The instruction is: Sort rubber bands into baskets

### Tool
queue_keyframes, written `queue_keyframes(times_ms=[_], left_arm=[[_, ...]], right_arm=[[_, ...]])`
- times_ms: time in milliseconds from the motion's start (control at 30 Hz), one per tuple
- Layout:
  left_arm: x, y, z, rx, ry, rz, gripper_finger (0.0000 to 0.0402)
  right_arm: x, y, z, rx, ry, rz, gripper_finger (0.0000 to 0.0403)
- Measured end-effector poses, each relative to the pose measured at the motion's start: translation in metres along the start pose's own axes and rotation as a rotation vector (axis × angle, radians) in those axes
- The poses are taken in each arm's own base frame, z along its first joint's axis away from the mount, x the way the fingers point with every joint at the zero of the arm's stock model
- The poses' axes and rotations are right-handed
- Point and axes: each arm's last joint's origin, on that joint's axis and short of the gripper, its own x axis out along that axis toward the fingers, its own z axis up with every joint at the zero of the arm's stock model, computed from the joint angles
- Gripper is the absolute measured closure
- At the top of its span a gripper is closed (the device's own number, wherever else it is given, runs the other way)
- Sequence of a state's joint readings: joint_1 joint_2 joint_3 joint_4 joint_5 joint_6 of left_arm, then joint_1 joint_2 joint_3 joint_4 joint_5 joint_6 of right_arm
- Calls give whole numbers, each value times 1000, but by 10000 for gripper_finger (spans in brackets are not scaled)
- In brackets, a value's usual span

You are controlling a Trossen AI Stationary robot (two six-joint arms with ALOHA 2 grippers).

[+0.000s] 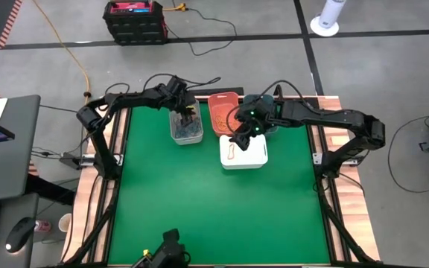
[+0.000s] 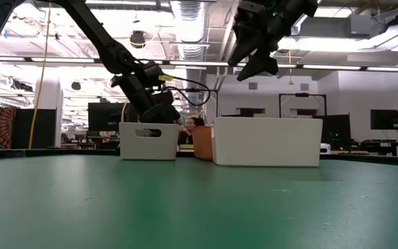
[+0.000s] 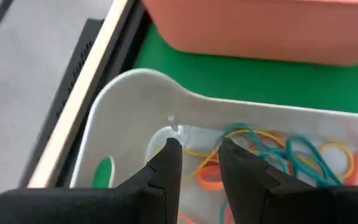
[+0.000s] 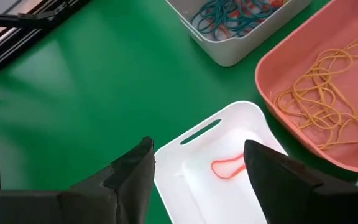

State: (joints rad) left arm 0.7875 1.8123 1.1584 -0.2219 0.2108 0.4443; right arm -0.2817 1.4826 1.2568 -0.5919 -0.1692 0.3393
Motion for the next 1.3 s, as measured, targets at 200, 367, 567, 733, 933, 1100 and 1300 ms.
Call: queue_keyframes(times_ms=[200, 367, 567, 733, 933, 1100, 1300], left_arm=[[11, 4, -8, -97, 7, -65, 272], [12, 6, -10, -93, -3, -81, 232], [15, 2, -14, -33, 48, -90, 218], [0, -2, -5, 68, 50, -79, 228], [-7, 1, 4, 94, 67, -92, 241], [-5, -3, 2, 170, 86, -114, 247], [2, -11, -3, 264, 104, -135, 255]], right_arm=[[0, 0, 0, 20, 1, -1, 133], [0, 0, 0, 29, -3, 0, 133], [0, -1, 0, 33, -7, -12, 133], [0, -1, 1, 38, -9, -17, 133], [0, -2, 1, 39, -17, -39, 133], [-1, -5, 2, 46, -23, -44, 133], [-1, -5, 4, 46, -37, -42, 133]])
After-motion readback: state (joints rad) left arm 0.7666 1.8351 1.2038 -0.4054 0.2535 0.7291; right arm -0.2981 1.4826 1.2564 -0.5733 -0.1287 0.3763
